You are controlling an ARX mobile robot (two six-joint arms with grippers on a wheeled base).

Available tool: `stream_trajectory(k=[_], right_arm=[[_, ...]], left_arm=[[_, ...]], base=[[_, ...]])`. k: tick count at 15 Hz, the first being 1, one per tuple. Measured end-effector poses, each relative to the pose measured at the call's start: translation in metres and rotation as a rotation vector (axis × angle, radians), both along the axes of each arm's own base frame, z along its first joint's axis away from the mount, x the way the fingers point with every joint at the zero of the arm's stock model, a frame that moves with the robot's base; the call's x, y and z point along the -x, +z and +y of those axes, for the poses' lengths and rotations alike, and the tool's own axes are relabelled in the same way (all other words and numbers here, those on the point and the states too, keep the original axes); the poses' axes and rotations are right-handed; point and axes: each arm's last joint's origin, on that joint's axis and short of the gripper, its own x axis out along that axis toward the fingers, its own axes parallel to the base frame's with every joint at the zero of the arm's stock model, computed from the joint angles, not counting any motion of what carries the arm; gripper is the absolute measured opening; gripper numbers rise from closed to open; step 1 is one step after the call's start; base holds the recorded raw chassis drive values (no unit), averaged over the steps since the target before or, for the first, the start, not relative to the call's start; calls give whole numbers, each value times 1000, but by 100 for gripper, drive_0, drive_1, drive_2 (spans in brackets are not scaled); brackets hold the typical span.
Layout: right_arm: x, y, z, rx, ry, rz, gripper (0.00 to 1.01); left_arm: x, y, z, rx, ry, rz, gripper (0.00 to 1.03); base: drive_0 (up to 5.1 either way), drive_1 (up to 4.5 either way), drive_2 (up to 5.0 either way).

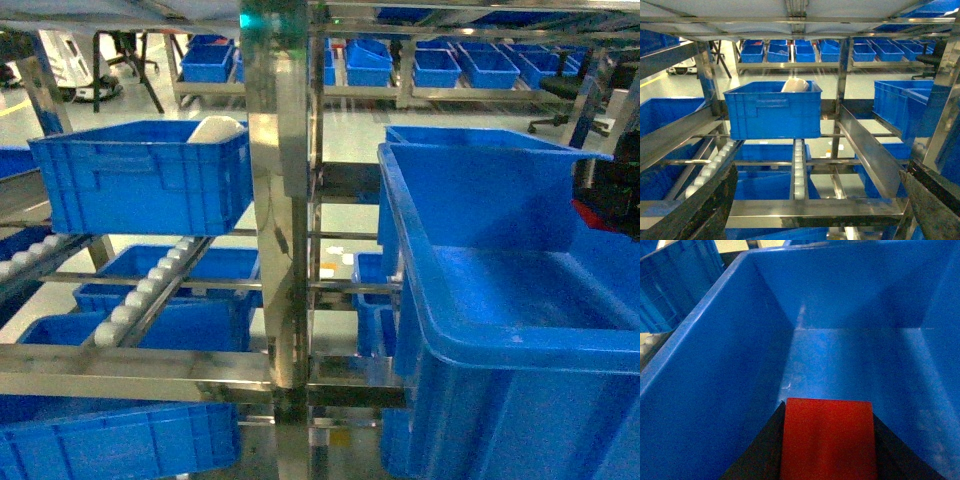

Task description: Place magnetic block on left shelf second layer

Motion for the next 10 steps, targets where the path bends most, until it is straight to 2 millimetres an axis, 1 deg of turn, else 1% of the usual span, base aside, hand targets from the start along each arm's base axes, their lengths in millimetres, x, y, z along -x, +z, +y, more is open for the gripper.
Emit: stream_trajectory(k=[1,2,3,4,5,6,7,8,9,10], right_arm=[[0,3,-1,31,-25,-56,43],[10,12,-3,69,-48,-135,56],[30,21,-6,104,-62,-204,69],[56,27,-13,128,-79,-259,82],[87,26,-24,156,-104,-269,95],[126,19,-33,183,-128,-245,99],[160,13,-39,202,-159,-236,98],[187,13,-42,211,-201,-265,98],[207,22,-41,213,-231,-320,98],[221,30,-36,200,-218,-381,98]], left_arm=[[0,0,0,0,0,0,98],[0,0,0,0,0,0,98],[0,0,0,0,0,0,98],[0,0,0,0,0,0,98],[0,0,0,0,0,0,98],[0,0,0,0,0,0,98],[0,0,0,0,0,0,98],[0,0,0,0,0,0,98],[0,0,0,0,0,0,98],[0,0,0,0,0,0,98]], base=[[0,0,0],[0,0,0],[0,0,0],[0,0,0],[0,0,0],[0,0,0],[0,0,0],[0,0,0],[0,0,0],[0,0,0]])
